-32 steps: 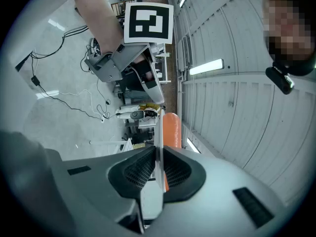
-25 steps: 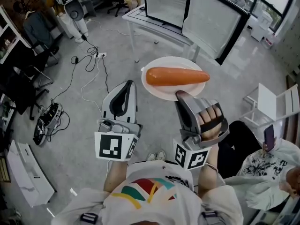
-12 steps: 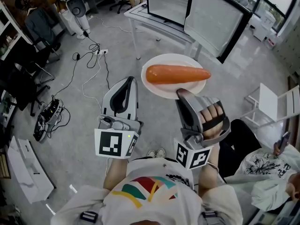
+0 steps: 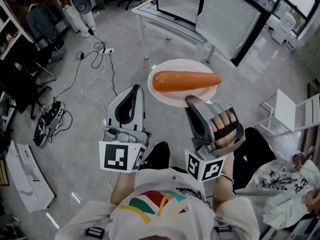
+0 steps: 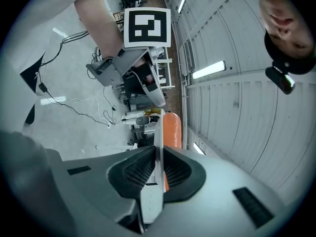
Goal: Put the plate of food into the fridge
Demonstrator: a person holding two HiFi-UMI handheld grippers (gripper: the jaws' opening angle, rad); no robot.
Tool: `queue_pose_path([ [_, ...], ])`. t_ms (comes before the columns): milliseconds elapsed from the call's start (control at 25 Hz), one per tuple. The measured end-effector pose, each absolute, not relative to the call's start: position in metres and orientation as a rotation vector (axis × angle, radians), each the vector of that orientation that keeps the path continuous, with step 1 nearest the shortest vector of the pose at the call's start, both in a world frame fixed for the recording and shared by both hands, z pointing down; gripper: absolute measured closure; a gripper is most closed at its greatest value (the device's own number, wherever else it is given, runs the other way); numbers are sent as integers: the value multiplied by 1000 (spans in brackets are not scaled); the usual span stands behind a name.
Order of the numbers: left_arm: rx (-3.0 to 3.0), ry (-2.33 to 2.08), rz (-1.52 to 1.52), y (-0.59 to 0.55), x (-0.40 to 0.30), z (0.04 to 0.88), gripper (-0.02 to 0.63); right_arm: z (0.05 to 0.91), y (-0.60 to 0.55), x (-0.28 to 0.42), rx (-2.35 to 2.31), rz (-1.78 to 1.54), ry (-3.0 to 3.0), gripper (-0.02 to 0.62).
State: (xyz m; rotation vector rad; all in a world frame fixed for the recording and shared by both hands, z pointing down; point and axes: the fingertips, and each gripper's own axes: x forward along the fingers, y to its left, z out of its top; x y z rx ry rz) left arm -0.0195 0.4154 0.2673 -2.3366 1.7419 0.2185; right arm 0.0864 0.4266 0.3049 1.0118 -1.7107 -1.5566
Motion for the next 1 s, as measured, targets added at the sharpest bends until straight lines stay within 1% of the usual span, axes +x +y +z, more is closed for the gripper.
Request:
queue_pose_path([
  [440, -2312, 1762, 197, 385, -22, 268, 600, 308, 392, 93, 1019, -1552, -1698, 554],
  [1000, -2308, 1742, 263, 278, -54, 263, 600, 305, 291, 65, 1002, -1587, -1641, 554],
])
